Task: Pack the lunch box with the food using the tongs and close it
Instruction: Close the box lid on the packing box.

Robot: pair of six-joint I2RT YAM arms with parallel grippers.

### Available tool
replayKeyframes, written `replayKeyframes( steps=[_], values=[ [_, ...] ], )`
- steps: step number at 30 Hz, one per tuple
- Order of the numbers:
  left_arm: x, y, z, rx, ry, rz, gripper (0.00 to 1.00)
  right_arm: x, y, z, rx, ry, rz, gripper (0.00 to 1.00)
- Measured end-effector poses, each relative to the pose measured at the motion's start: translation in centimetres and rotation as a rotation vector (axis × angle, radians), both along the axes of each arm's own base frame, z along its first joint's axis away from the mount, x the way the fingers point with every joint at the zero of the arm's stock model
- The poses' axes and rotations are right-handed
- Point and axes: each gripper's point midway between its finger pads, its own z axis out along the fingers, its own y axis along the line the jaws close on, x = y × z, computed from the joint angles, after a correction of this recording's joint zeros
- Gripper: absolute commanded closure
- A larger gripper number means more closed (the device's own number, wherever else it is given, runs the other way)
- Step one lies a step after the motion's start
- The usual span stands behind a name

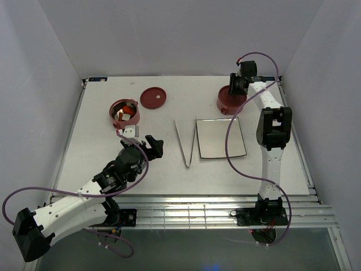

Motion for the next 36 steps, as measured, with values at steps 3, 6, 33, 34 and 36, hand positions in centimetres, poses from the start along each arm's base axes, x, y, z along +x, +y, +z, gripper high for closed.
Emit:
replayKeyframes(
  steps=[3,6,33,34,36],
  values=[
    [0.0,0.0,0.0,-0.001,0.000,0.000,0.10,-0.4,-0.2,0.0,-0.036,0.014,-0.006,0.54],
    [0.0,0.0,0.0,-0.001,-0.001,0.000,0.10,-0.6,-0.2,0.2,-0.056,0.012,-0.005,0.54],
    [0.2,0.0,-0.8,0.024,0.016,0.009,0.10,-1.4,2.8,2.6,-0.024,-0.041,0.072,0.57],
    [0.2,0.0,-0.8,0.024,0.016,0.011,0.10,-1.1,3.1,3.2,-0.021,-0.056,0.076,0.57],
    [0.3,0.1,-0.8,0.025,0.015,0.015,0.10,-0.9,3.6,4.0,-0.018,-0.076,0.082,0.57]
  ],
)
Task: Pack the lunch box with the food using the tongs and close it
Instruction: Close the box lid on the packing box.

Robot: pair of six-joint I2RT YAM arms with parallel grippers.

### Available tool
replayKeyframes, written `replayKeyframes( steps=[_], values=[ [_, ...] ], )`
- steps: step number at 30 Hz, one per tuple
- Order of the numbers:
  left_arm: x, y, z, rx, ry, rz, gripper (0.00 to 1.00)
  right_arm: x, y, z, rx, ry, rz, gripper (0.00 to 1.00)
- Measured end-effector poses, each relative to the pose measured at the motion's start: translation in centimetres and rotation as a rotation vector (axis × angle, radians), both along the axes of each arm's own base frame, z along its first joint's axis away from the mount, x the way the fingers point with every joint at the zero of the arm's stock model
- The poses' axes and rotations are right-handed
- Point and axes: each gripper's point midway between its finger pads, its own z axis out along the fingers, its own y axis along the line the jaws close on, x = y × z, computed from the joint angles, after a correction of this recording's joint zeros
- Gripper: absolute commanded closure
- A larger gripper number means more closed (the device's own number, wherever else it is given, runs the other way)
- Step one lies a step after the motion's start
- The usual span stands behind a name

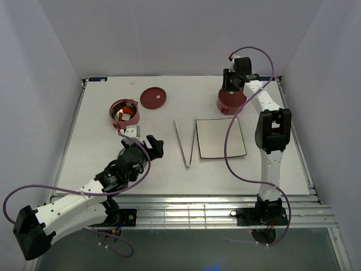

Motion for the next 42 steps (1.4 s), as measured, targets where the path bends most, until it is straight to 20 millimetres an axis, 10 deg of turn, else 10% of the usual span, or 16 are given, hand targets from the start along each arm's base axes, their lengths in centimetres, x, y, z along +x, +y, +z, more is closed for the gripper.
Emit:
replayKeyframes(
  steps=[8,23,29,34,42],
  values=[
    [0.1,0.2,0.0,0.004,-0.001,0.010,0.10,-1.7,0.2,-4.4,-0.024,0.097,-0.009,0.58],
    [0.7,-0.5,-0.3,0.027,0.037,0.018,0.12,-1.6,-1.3,-3.0,-0.063,0.075,-0.051,0.57],
    [5.1,-2.9,4.6,0.038,0.047,0.076,0.12,-1.2,-2.9,-1.4,-0.061,0.039,-0.105,0.57],
    [10.9,-1.5,7.3,0.031,0.071,0.172,0.13,-1.5,-3.4,-3.9,-0.066,0.103,-0.113,0.57],
    [18.2,-1.0,5.0,0.194,0.130,0.187,0.13,-3.0,-3.2,-3.7,-0.060,0.126,-0.088,0.55]
  ],
)
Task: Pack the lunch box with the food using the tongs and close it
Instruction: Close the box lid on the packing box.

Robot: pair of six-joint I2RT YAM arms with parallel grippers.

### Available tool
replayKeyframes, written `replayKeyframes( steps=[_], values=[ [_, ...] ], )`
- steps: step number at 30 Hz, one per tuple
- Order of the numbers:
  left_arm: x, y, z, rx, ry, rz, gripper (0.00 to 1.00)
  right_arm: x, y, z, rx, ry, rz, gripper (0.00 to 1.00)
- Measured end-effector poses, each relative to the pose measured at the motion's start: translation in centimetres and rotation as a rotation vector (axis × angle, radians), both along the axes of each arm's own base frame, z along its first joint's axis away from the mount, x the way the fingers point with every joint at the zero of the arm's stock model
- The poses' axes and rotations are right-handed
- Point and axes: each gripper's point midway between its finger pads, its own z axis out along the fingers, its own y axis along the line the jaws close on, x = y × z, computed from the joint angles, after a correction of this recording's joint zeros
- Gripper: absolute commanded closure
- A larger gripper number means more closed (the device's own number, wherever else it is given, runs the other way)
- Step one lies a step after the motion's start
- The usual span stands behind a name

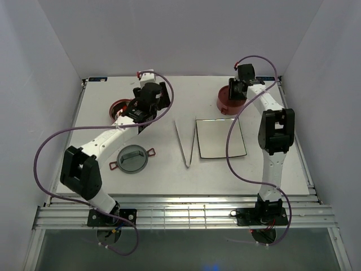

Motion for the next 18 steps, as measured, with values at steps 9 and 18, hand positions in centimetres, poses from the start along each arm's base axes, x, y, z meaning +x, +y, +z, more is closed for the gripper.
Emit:
replayKeyframes(
  steps=[9,18],
  values=[
    [5.9,-3.0,-3.7,0.342,0.008,-0.213,0.18,-6.9,2.6,12.1,0.169,-0.192,0.087,0.55],
    [9.4,-3.2,-11.4,0.584,0.092,-0.354,0.26,-19.7,7.6,19.4,0.365,-0.400,0.277,0.54]
  ],
)
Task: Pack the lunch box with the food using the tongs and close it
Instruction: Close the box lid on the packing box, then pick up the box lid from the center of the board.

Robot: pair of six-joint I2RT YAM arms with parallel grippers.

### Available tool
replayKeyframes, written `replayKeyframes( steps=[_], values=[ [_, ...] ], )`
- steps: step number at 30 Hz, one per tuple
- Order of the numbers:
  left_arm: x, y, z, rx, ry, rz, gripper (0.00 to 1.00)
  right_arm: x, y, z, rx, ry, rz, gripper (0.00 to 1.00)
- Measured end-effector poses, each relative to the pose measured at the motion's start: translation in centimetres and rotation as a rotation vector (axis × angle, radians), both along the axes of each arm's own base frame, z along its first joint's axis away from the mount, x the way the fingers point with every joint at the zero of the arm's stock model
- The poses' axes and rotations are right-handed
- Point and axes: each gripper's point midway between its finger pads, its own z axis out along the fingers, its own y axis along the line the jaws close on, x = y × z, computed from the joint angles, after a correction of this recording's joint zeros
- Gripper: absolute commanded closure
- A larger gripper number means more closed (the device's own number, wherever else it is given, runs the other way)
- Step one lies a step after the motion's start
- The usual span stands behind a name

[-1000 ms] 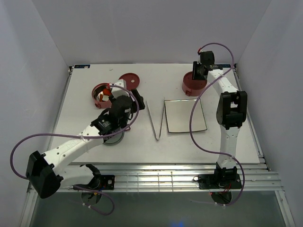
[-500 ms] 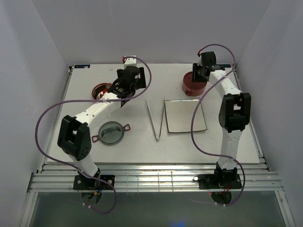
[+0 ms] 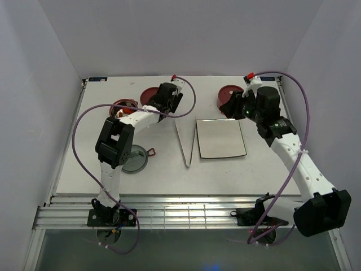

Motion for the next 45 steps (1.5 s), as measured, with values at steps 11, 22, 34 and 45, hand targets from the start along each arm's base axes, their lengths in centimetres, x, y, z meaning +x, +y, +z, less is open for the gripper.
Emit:
replayKeyframes(
  steps=[11,22,34,45],
  values=[
    [1.6,2.0,-8.1,0.075,0.115,-0.012,0.30,-9.9,-0.8,2.3,0.074,-0.161,0.064,0.52],
    [4.5,3.1,-8.4,0.061,0.056,0.021,0.35,-12.5,-1.7,4.5,0.102,-0.254,0.068,0.51],
    [5.0,3.3,-8.8,0.060,0.047,0.029,0.81,-12.9,-1.8,5.0,0.107,-0.272,0.068,0.51],
    [3.9,2.4,-4.8,0.046,0.020,0.047,1.00,-13.5,-1.9,5.5,0.117,-0.292,0.073,0.51]
  ],
)
